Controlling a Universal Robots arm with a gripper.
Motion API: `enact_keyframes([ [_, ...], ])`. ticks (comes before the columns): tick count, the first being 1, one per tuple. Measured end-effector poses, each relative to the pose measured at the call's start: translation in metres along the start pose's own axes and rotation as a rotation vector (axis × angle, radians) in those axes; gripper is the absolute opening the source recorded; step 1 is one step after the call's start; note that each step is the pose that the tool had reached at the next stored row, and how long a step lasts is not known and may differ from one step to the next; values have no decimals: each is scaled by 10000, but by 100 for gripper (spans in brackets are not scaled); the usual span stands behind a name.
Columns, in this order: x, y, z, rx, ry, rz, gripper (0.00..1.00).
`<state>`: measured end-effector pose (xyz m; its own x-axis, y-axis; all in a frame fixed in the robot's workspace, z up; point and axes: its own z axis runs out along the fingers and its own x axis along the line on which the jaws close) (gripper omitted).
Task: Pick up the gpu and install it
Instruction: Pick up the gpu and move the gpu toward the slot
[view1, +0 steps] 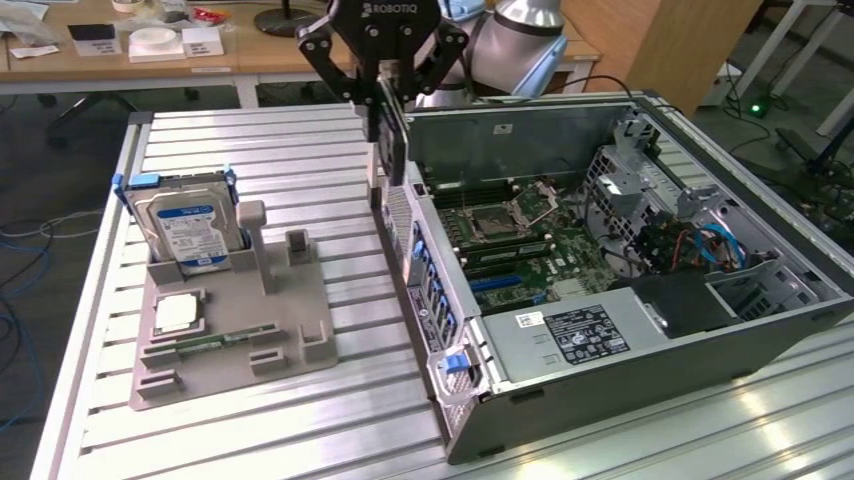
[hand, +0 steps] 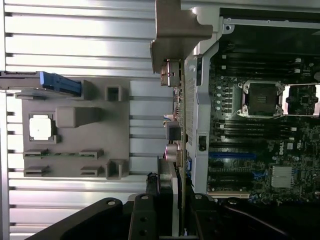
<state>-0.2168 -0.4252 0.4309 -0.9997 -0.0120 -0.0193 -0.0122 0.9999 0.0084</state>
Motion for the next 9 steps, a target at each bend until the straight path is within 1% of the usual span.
enact_keyframes([
  [9,-195,-2,12,0,1,1,28],
])
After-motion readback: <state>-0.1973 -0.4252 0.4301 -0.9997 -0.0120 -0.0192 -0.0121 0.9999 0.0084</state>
